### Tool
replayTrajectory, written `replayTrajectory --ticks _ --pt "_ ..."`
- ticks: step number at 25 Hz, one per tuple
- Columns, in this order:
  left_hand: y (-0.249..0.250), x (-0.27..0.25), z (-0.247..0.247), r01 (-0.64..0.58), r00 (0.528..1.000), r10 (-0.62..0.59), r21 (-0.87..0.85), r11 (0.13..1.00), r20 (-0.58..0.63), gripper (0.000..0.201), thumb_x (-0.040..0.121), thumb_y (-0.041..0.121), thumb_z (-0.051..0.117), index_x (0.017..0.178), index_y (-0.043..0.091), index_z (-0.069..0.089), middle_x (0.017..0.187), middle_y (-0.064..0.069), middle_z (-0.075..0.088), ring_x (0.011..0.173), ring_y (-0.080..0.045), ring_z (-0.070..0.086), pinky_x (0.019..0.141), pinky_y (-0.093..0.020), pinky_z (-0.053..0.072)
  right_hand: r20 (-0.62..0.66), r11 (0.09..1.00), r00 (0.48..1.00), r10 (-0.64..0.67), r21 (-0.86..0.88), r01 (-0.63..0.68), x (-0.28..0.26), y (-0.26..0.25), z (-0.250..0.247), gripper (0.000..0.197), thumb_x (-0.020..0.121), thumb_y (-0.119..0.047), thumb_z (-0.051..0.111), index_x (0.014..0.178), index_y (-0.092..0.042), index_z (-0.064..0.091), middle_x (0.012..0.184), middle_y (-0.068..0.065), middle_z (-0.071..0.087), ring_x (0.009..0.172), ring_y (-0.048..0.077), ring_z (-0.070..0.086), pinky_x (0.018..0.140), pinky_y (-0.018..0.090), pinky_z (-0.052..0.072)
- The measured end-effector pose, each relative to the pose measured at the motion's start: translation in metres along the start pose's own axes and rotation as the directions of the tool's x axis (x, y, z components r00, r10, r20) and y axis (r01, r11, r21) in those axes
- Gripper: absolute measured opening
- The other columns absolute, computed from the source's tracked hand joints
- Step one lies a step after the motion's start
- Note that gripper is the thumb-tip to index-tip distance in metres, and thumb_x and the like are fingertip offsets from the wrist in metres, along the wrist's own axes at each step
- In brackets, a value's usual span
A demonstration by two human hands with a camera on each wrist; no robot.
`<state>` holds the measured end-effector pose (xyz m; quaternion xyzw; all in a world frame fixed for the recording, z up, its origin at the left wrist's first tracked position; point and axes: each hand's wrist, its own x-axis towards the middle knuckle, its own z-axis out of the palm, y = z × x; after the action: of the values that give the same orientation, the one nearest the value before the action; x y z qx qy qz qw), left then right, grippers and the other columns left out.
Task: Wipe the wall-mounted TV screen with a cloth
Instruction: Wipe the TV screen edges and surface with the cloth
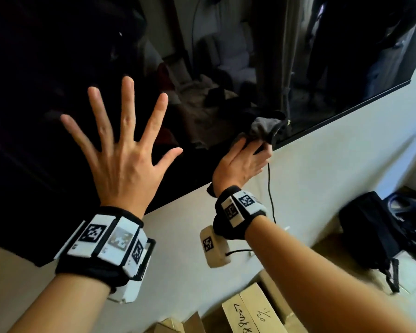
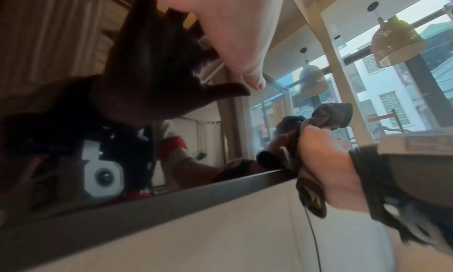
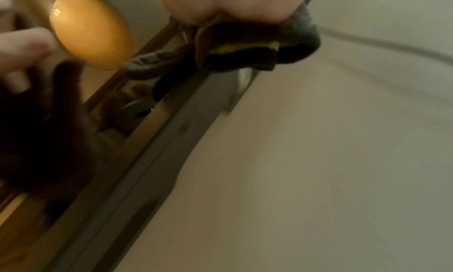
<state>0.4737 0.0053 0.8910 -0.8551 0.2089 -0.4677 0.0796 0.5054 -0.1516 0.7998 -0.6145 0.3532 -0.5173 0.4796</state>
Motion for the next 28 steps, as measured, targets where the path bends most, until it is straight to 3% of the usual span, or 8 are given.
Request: replayTrajectory --ticks 2,6,8,11,13,17,23,28 --pt "-0.022 -0.014 -0.005 0.037 0.998 -0.038 0.025 0.999 0.04 0.086 0.089 0.068 0.052 0.156 0.039 0.007 0.164 -0.011 0.004 0.145 -0.05 0.005 0.104 -0.078 0.002 0.014 1.0 1.0 0.027 -0.008 -0.027 -0.023 -0.011 0.006 0.044 0.092 -0.03 0.036 0.125 -0.001 0.041 0.129 0.019 0.038 0.109 0.031 0.036 0.092 0.042 0.028" --pt "-0.04 -0.029 0.0 -0.011 0.999 0.009 0.023 1.0 0.049 0.087 0.088 0.065 0.055 0.156 0.039 0.009 0.165 -0.009 0.006 0.148 -0.043 0.004 0.108 -0.074 0.002 -0.16 0.966 0.955 0.251 -0.024 -0.258 0.028 -0.017 0.008 0.048 0.093 -0.032 0.034 0.133 -0.005 0.039 0.13 0.015 0.04 0.112 0.033 0.042 0.092 0.047 0.035" --pt "-0.038 -0.031 0.002 0.003 0.999 -0.005 0.037 0.999 0.034 0.086 0.088 0.065 0.054 0.156 0.039 0.009 0.164 -0.008 0.007 0.148 -0.043 0.006 0.109 -0.073 0.003 -0.16 0.977 0.964 0.213 0.002 -0.215 0.014 -0.018 0.01 0.048 0.093 -0.031 0.035 0.133 -0.005 0.039 0.13 0.016 0.041 0.111 0.035 0.043 0.091 0.046 0.034" --pt "-0.034 -0.031 0.004 0.021 0.999 -0.023 0.066 0.998 0.025 0.085 0.088 0.067 0.051 0.156 0.039 0.009 0.164 -0.008 0.01 0.148 -0.043 0.009 0.109 -0.072 0.005 -0.023 0.999 0.998 0.053 -0.008 -0.054 -0.054 -0.02 0.015 0.047 0.092 -0.032 0.032 0.126 0.0 0.041 0.127 0.02 0.04 0.11 0.036 0.039 0.09 0.045 0.031" --pt "-0.035 -0.032 0.006 0.019 1.0 -0.021 0.071 0.997 0.021 0.083 0.088 0.068 0.048 0.156 0.039 0.009 0.164 -0.009 0.011 0.147 -0.043 0.011 0.109 -0.073 0.007 0.028 1.0 0.999 -0.017 -0.006 0.017 -0.06 -0.017 0.013 0.053 0.09 -0.036 0.028 0.127 0.0 0.039 0.126 0.02 0.04 0.111 0.034 0.038 0.091 0.043 0.029" --pt "-0.034 -0.035 0.006 0.036 0.999 -0.038 0.072 0.997 0.021 0.083 0.088 0.066 0.048 0.156 0.039 0.009 0.164 -0.008 0.012 0.148 -0.042 0.011 0.11 -0.073 0.009 -0.159 0.997 0.984 0.08 0.016 -0.078 -0.013 -0.014 0.015 0.057 0.089 -0.038 0.025 0.127 0.001 0.043 0.122 0.019 0.044 0.108 0.033 0.044 0.09 0.047 0.035" --pt "-0.036 -0.035 0.002 0.004 0.999 -0.005 0.019 1.0 0.049 0.081 0.09 0.061 0.051 0.156 0.038 0.01 0.164 -0.007 0.009 0.149 -0.04 0.007 0.112 -0.069 0.006 0.028 1.0 1.0 -0.001 -0.028 0.002 -0.083 -0.025 0.017 0.046 0.093 -0.03 0.034 0.126 0.001 0.042 0.128 0.02 0.04 0.11 0.033 0.037 0.089 0.042 0.027" --pt "-0.09 -0.067 -0.01 0.003 1.0 -0.002 -0.027 1.0 0.02 0.075 0.093 0.05 0.056 0.156 0.034 0.018 0.163 -0.012 0.012 0.149 -0.038 0.009 0.117 -0.061 0.01 -0.133 0.985 0.976 0.17 0.006 -0.171 -0.059 -0.036 0.018 0.049 0.092 -0.032 0.033 0.13 -0.002 0.042 0.129 0.018 0.042 0.109 0.033 0.043 0.089 0.046 0.035"
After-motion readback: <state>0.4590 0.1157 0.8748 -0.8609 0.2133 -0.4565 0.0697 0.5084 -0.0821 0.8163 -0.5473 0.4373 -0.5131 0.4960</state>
